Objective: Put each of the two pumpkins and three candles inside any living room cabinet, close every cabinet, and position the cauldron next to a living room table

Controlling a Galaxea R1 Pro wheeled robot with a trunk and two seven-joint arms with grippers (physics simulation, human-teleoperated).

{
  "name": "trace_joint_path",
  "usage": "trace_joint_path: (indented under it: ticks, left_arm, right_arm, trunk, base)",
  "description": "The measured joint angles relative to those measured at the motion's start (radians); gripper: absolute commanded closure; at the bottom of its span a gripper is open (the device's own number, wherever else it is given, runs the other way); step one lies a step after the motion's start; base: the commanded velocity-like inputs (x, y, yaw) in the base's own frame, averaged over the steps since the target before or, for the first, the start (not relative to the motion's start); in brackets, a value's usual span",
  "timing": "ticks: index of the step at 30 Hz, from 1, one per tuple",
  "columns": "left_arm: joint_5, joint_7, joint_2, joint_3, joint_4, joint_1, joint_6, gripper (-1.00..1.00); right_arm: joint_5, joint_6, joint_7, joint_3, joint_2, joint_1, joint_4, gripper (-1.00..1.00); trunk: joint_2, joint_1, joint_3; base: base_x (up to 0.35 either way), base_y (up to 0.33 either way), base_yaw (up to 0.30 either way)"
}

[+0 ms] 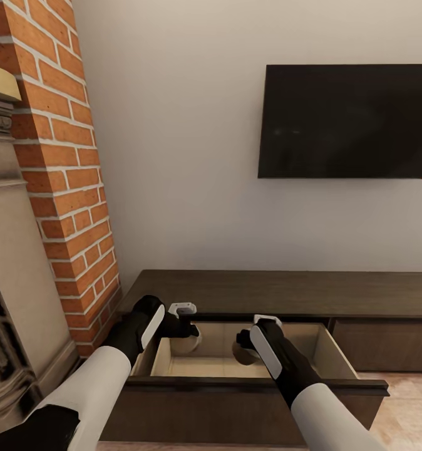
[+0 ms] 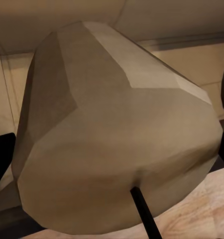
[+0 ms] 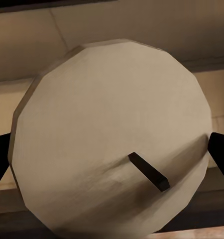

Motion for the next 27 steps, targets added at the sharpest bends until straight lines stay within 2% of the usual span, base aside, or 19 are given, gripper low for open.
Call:
trace_joint_path:
  ticks: [5,9,20,27]
  left_arm:
    - [-0.001,0.0,0.0,0.0,0.0,0.0,0.001,1.0]
    - [-0.002,0.0,0.0,0.0,0.001,0.0,0.002,1.0]
    - [-0.003,-0.001,0.0,0.0,0.001,0.0,0.018,1.0]
    - [-0.003,-0.001,0.0,0.0,0.0,0.0,0.025,1.0]
  right_arm:
    - [0.004,-0.033,-0.005,0.006,0.0,0.0,0.003,1.0]
    - [0.002,-0.051,-0.007,0.007,0.0,0.0,0.007,1.0]
    - [0.001,-0.057,-0.007,0.007,0.001,0.0,0.009,1.0]
    - [0.0,-0.057,-0.007,0.007,0.001,0.0,0.009,1.0]
  trunk:
    - [0.0,0.0,0.0]
    - [0.0,0.0,0.0]
    - [0.0,0.0,0.0]
    - [0.0,0.0,0.0]
  base:
    - [0.028,0.0,0.0]
    - [0.196,0.0,0.0]
    - [0.136,0.0,0.0]
    - [0.036,0.0,0.0]
